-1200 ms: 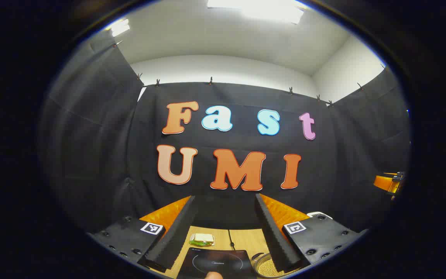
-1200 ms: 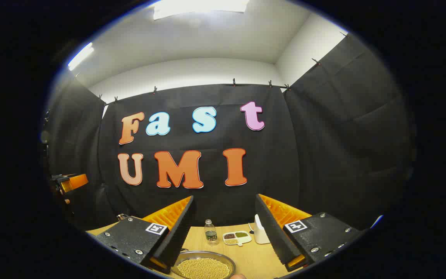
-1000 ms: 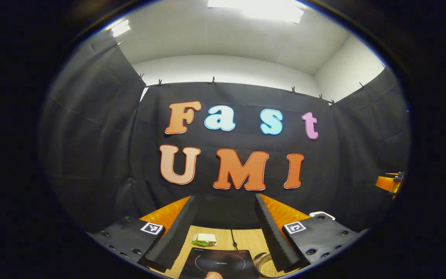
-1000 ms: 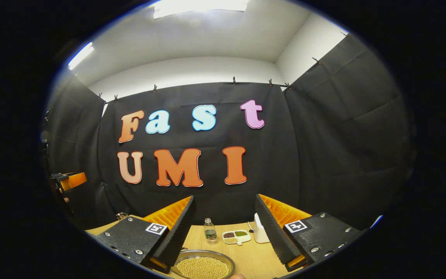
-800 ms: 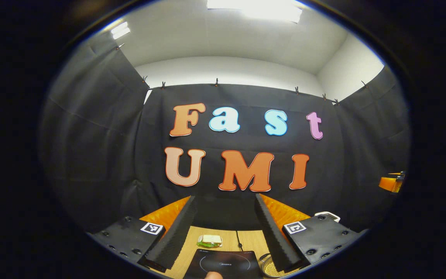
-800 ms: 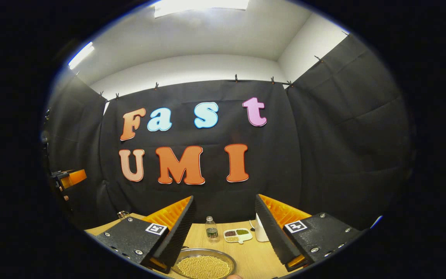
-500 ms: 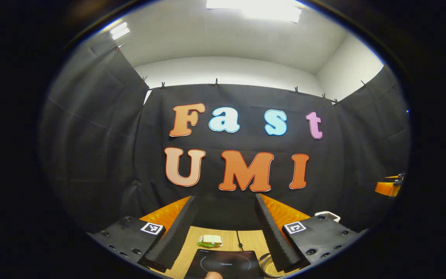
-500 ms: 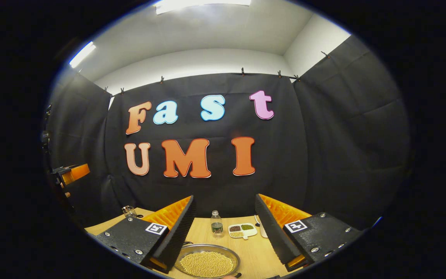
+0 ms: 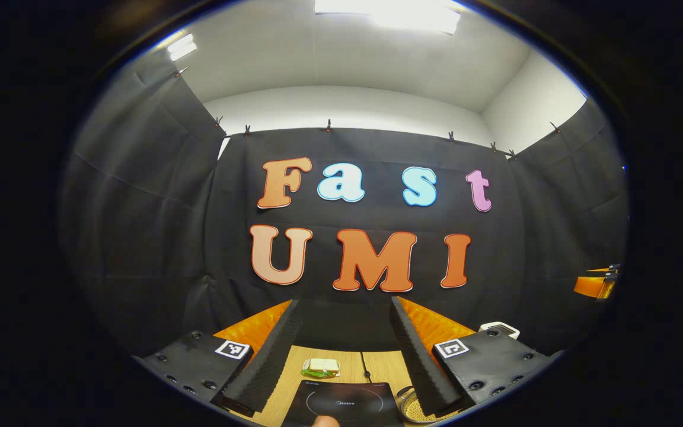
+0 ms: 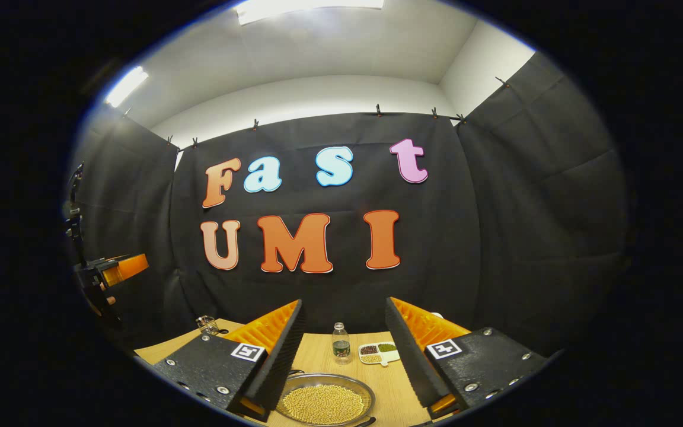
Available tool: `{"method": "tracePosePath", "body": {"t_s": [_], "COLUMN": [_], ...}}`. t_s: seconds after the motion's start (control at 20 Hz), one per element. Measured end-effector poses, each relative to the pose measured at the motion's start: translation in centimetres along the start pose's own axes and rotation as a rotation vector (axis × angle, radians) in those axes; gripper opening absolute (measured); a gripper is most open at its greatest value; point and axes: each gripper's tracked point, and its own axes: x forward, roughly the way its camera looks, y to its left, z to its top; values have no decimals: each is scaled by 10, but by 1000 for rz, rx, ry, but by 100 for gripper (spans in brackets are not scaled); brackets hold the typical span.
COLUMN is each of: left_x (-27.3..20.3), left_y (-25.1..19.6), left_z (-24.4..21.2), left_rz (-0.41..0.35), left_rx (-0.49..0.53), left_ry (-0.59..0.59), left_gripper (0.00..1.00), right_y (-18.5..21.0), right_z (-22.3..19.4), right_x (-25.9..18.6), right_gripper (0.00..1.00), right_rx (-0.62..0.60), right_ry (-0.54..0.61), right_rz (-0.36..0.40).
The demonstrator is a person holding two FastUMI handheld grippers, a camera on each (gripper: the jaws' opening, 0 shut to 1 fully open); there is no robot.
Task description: First push the handle of the pot to place it horizontally, then grasp the pot with both hands and set it on the induction cooktop.
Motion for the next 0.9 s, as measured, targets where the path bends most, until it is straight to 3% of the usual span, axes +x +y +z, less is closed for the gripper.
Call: {"method": "tracePosePath", "body": {"t_s": [0.25,0.35,0.4,0.45,0.5,0.55,0.65,0.75,0.9], "left_x": [-3,-5,-5,-5,-6,-7,-7,-7,-5], "left_y": [-1,0,-1,-2,-2,-1,0,1,5], "left_z": [3,3,3,1,-1,-1,-5,-9,-13], "left_rz": [0,4,5,4,3,3,4,7,11], "left_rx": [7,13,15,17,18,19,23,23,21], "left_ry": [-4,-5,-5,-2,1,5,11,18,29], "left_gripper": [98,98,98,98,98,98,98,98,98], "right_y": [10,6,4,4,4,5,4,6,8], "right_z": [-6,-13,-16,-21,-27,-32,-43,-53,-73], "right_x": [1,-4,-6,-8,-9,-8,-9,-11,-14], "right_gripper": [65,45,45,36,36,22,11,3,0], "right_rx": [3,4,5,5,3,1,-7,-13,-33], "right_ry": [15,25,32,41,52,62,82,100,133], "right_rz": [30,34,36,38,38,36,30,31,33]}}
